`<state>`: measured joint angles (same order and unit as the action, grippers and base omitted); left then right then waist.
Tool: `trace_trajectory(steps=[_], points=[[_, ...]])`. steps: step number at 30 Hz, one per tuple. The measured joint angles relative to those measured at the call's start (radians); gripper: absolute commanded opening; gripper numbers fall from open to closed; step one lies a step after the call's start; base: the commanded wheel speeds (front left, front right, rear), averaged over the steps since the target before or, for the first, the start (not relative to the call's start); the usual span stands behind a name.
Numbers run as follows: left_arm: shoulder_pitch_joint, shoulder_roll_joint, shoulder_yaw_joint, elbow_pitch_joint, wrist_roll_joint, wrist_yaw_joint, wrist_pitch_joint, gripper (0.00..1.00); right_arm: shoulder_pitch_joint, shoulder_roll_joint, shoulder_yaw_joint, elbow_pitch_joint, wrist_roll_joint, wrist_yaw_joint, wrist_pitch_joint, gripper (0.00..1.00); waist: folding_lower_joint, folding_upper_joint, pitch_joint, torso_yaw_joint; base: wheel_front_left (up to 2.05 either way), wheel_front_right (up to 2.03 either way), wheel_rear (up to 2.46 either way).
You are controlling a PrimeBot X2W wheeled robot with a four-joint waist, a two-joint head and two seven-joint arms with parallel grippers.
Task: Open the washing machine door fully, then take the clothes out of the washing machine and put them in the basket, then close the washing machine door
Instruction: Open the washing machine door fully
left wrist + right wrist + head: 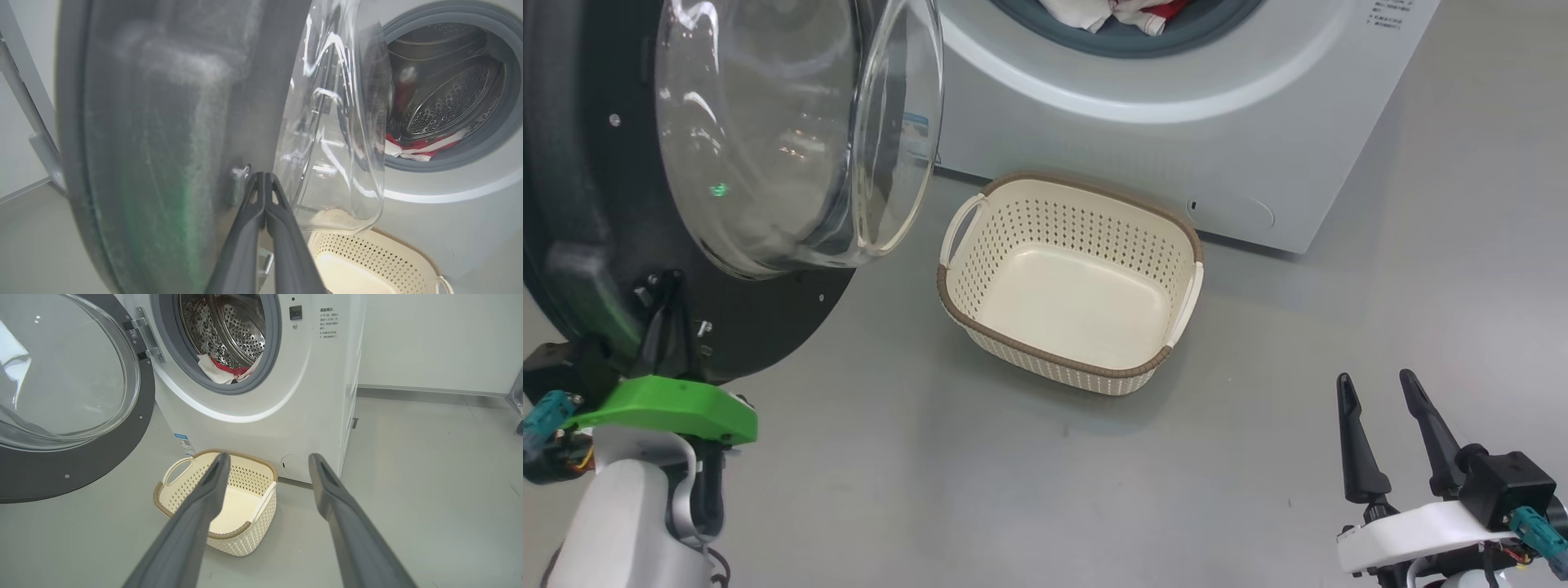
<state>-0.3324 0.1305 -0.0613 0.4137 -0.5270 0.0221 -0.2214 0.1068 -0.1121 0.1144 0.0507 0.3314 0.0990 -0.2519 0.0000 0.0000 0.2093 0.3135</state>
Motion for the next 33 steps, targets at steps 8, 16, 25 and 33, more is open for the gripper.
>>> trace_trajectory(steps=[8,16,25,33], points=[[-0.035,0.036,0.055,-0.003,-0.019,0.005,-0.001,0.00,-0.020,-0.020,0.009,-0.012,-0.010,0.004,0.013,1.00,0.0000,0.0000,0.059,0.002,0.00,0.00,0.00],[-0.072,0.063,0.120,-0.002,-0.063,0.013,-0.007,0.00,-0.049,-0.036,0.017,-0.024,-0.017,0.005,0.026,1.00,0.0000,0.0000,0.121,-0.001,0.00,0.00,0.00],[-0.114,0.104,0.179,0.017,-0.090,0.026,-0.008,0.00,-0.081,-0.055,0.009,-0.038,-0.018,0.006,0.035,1.00,0.0000,0.0000,0.185,-0.014,0.00,0.00,0.00],[-0.165,0.121,0.226,0.039,-0.126,0.027,-0.008,0.00,-0.098,-0.076,-0.005,-0.051,-0.021,0.005,0.044,1.00,0.0000,0.0000,0.235,-0.021,0.00,0.00,0.00]])
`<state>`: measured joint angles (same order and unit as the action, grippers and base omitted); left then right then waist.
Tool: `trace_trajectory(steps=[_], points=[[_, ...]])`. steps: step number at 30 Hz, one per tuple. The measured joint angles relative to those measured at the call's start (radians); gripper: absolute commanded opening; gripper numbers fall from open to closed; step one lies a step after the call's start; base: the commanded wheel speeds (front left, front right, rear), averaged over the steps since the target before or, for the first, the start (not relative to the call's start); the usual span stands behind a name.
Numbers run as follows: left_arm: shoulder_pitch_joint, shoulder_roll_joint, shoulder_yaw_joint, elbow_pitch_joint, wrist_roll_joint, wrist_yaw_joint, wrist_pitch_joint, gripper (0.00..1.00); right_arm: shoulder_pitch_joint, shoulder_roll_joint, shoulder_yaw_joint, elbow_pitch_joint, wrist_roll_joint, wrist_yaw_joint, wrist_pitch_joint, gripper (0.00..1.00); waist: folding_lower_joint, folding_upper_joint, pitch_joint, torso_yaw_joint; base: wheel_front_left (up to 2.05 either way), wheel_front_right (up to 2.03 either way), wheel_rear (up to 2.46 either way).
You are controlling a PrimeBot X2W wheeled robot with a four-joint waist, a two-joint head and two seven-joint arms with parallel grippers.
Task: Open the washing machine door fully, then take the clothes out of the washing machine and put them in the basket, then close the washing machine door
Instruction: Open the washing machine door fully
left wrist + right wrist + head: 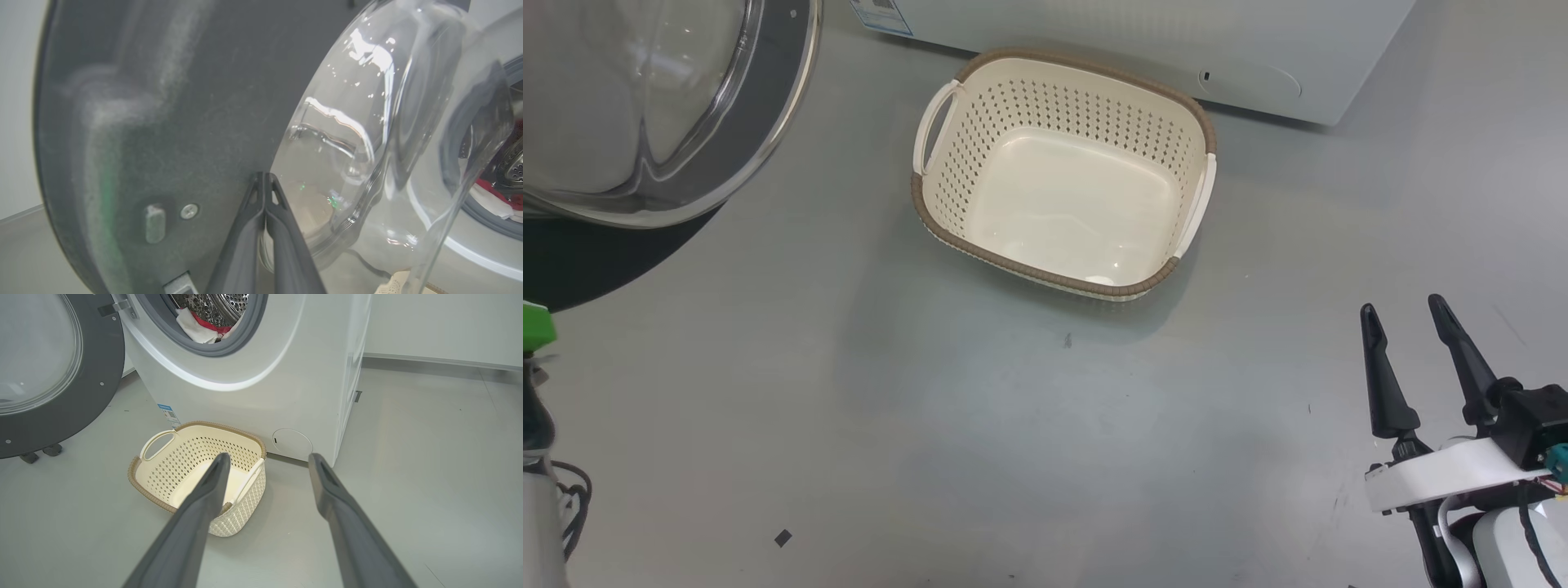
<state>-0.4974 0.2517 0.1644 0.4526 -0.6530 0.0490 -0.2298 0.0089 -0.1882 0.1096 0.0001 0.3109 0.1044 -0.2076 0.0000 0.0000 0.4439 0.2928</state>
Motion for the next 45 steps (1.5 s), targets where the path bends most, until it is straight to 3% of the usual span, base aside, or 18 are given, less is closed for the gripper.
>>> trace_trajectory(steps=[24,34,45], points=[[-0.063,0.044,0.048,0.099,-0.018,-0.002,-0.003,0.00,-0.027,-0.030,-0.018,-0.019,-0.006,0.000,0.017,1.00,0.0000,0.0000,0.068,0.016,0.00,0.00,0.00],[-0.063,0.036,0.008,0.135,0.007,-0.022,-0.011,0.00,-0.045,-0.009,-0.011,0.023,-0.003,0.000,-0.001,1.00,0.0000,0.0000,0.012,0.012,0.00,0.00,0.00],[-0.026,-0.003,-0.098,0.107,0.100,-0.056,-0.019,0.00,-0.045,0.031,-0.021,0.086,0.016,0.000,-0.025,1.00,0.0000,0.0000,-0.100,-0.004,0.00,0.00,0.00]])
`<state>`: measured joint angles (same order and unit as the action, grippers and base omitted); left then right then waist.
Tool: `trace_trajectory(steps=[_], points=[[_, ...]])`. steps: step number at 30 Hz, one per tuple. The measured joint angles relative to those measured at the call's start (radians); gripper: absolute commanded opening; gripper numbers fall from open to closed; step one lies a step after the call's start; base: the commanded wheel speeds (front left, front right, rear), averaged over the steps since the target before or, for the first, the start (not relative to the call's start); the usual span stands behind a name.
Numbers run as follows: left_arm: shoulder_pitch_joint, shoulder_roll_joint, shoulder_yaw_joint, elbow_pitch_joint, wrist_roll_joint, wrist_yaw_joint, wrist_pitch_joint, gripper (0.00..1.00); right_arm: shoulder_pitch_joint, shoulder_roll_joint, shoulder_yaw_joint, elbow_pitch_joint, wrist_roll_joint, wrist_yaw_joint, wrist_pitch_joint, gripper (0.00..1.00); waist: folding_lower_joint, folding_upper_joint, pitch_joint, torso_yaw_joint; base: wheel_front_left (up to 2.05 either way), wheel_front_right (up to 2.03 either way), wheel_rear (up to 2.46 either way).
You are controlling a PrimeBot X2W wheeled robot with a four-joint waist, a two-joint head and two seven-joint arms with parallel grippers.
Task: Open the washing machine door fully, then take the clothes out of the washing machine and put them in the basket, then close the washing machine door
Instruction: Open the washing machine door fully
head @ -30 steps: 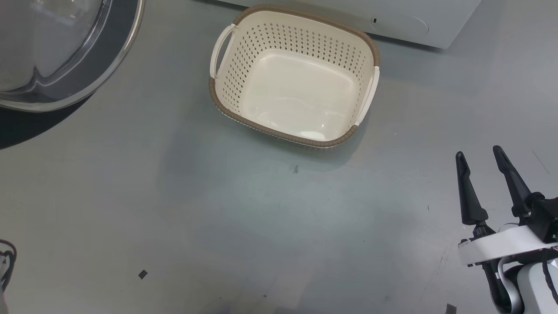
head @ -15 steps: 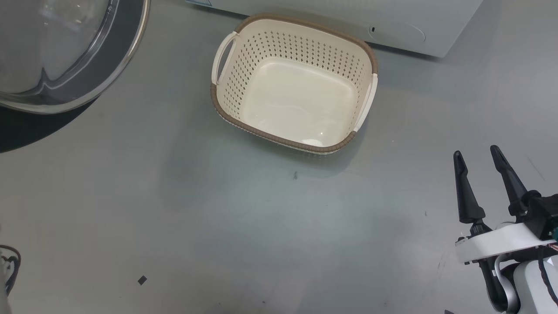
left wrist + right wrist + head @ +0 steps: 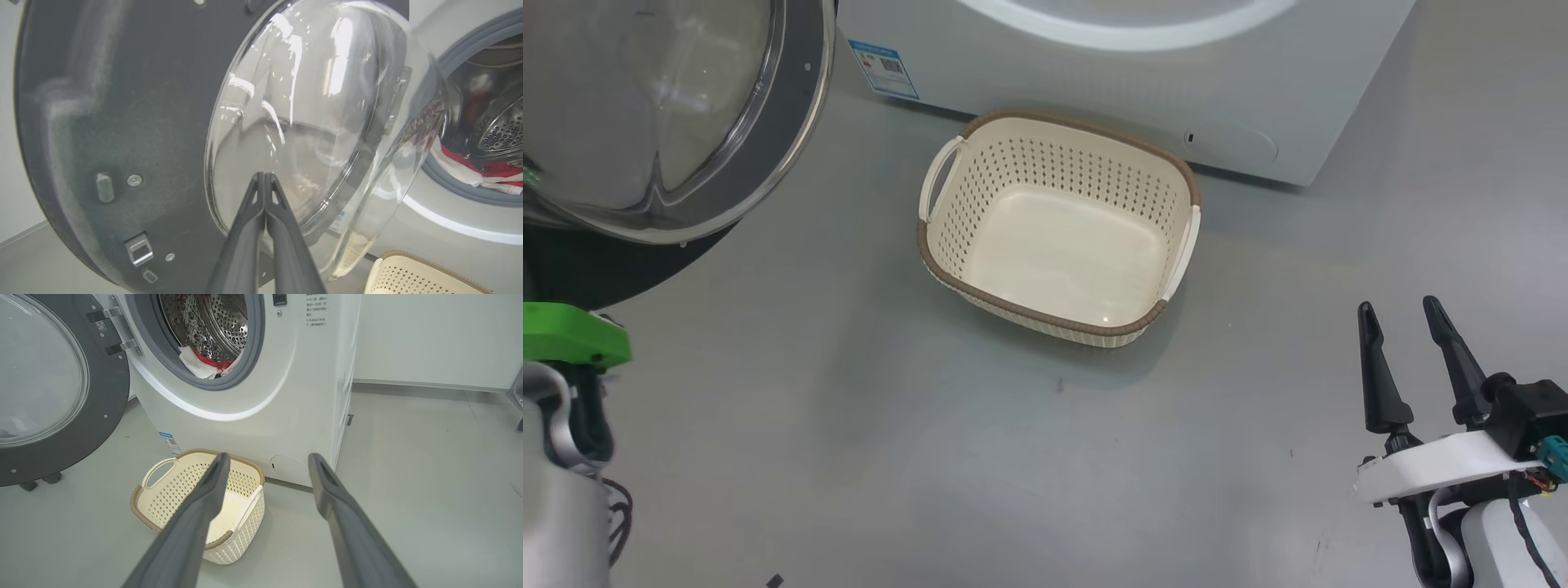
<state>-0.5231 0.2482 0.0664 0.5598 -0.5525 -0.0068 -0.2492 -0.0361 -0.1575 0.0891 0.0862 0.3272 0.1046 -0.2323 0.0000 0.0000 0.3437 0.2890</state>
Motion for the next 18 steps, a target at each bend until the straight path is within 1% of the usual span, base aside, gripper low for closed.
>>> trace_trajectory(steps=[3,10,18], points=[[0.021,-0.018,-0.037,-0.017,0.028,-0.018,0.000,0.00,0.001,0.003,-0.003,0.018,0.007,0.000,-0.002,1.00,0.0000,0.0000,-0.036,-0.008,0.00,0.00,0.00],[0.078,-0.041,-0.086,-0.054,0.053,-0.041,0.000,0.00,0.006,0.019,-0.020,0.037,0.016,0.000,-0.011,1.00,0.0000,0.0000,-0.122,-0.034,0.00,0.00,0.00],[0.170,-0.075,-0.140,-0.084,0.082,-0.053,0.000,0.00,0.048,0.032,-0.026,0.057,0.025,-0.001,-0.011,1.00,0.0000,0.0000,-0.213,-0.082,0.00,0.00,0.00]])
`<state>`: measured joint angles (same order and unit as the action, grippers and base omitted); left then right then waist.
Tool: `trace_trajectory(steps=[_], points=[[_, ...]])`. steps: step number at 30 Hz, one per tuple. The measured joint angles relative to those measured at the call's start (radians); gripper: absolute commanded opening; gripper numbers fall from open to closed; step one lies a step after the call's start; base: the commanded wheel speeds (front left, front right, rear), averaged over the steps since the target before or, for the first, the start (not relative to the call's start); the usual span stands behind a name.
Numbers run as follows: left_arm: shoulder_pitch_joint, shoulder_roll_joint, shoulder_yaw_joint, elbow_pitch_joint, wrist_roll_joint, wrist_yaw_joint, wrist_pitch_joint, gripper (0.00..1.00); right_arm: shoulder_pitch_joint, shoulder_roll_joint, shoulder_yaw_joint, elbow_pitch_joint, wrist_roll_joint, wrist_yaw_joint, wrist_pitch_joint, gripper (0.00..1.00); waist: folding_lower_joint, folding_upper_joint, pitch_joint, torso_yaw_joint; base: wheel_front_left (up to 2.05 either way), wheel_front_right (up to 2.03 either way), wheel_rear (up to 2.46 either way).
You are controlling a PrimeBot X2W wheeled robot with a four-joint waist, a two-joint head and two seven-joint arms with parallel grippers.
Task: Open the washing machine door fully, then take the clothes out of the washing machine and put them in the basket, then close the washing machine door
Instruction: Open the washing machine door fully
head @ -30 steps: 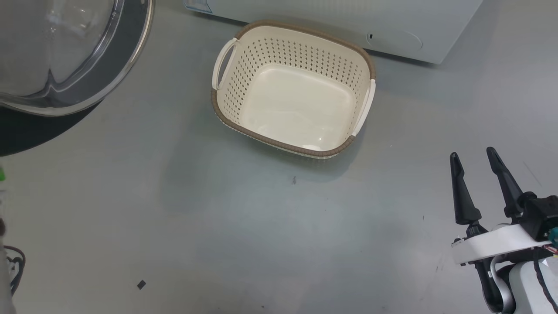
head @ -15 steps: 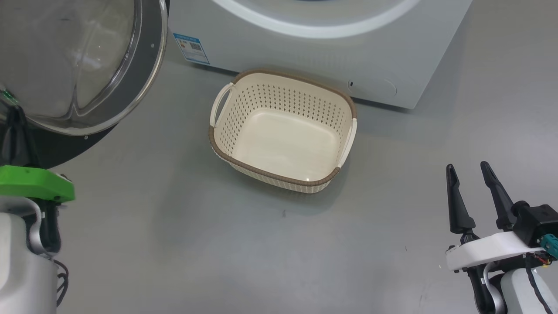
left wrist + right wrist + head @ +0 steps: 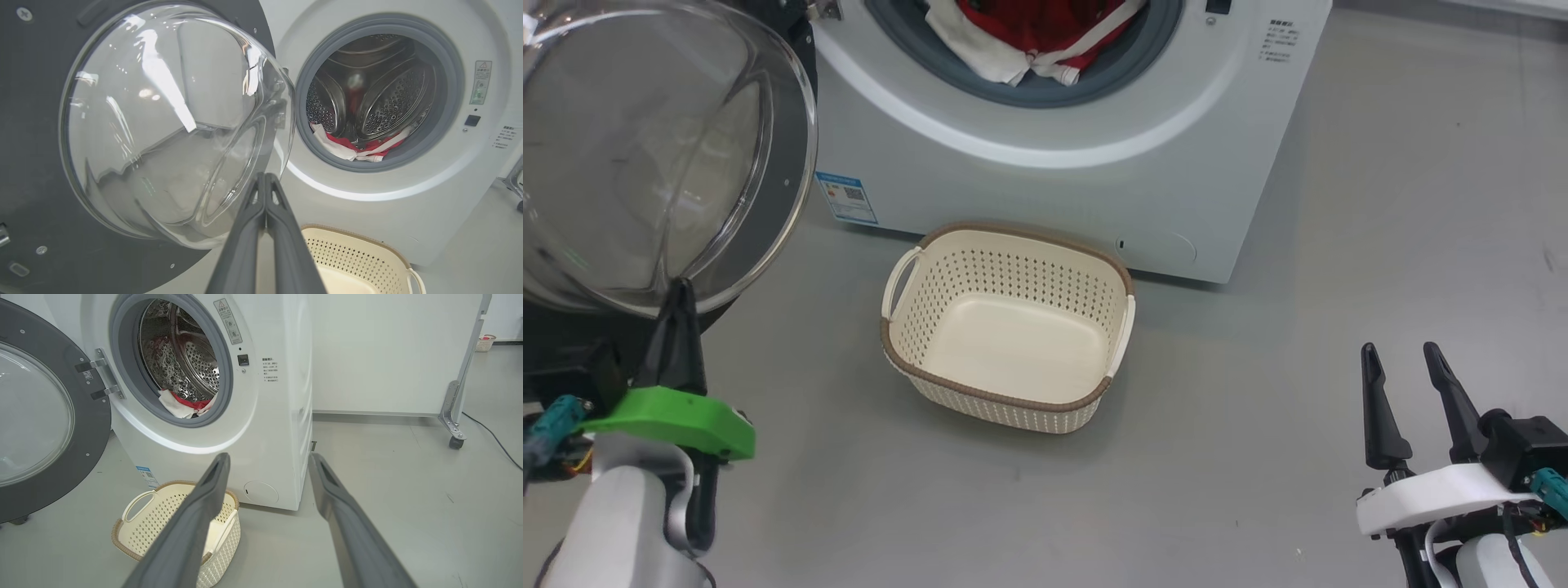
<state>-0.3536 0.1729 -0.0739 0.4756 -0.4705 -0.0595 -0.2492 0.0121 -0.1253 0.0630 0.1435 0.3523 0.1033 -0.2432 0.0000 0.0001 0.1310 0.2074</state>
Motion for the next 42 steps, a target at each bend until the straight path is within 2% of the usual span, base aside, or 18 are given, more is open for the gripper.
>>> trace_trajectory(steps=[5,21,22,23,24,25,42], points=[[0.060,-0.018,-0.033,-0.015,0.002,-0.016,0.000,0.00,0.020,0.005,-0.002,0.002,0.001,0.000,0.000,1.00,0.0000,0.0000,-0.047,-0.038,0.00,0.00,0.00],[0.183,-0.073,-0.095,-0.102,0.024,-0.026,0.000,0.00,0.084,0.009,-0.004,-0.015,0.001,0.000,-0.001,1.00,0.0000,0.0000,-0.129,-0.153,0.00,0.00,0.00],[0.187,-0.079,-0.097,-0.106,0.024,-0.026,0.000,0.03,0.086,0.009,-0.007,-0.018,0.001,0.000,-0.001,1.00,-0.0001,0.0000,-0.131,-0.156,0.00,0.00,0.00],[0.192,-0.086,-0.098,-0.113,0.024,-0.026,0.000,0.39,0.090,0.009,-0.009,-0.022,0.001,0.000,-0.001,1.00,-0.0001,0.0000,-0.132,-0.159,0.00,0.00,0.00],[0.192,-0.086,-0.098,-0.113,0.024,-0.026,0.000,0.87,0.090,0.009,-0.009,-0.022,0.001,0.000,-0.001,1.00,-0.0001,0.0000,-0.132,-0.159,0.00,0.00,0.00],[0.196,-0.089,-0.100,-0.120,0.024,-0.026,0.000,1.00,0.094,0.009,-0.009,-0.024,0.001,0.000,-0.001,1.00,0.0000,0.0000,-0.132,-0.160,0.00,0.00,0.00],[0.238,-0.091,-0.098,-0.180,0.045,-0.025,0.000,1.00,0.101,0.019,-0.024,-0.058,0.001,-0.002,-0.002,1.00,0.0000,0.0000,-0.108,-0.159,0.00,0.00,0.00]])
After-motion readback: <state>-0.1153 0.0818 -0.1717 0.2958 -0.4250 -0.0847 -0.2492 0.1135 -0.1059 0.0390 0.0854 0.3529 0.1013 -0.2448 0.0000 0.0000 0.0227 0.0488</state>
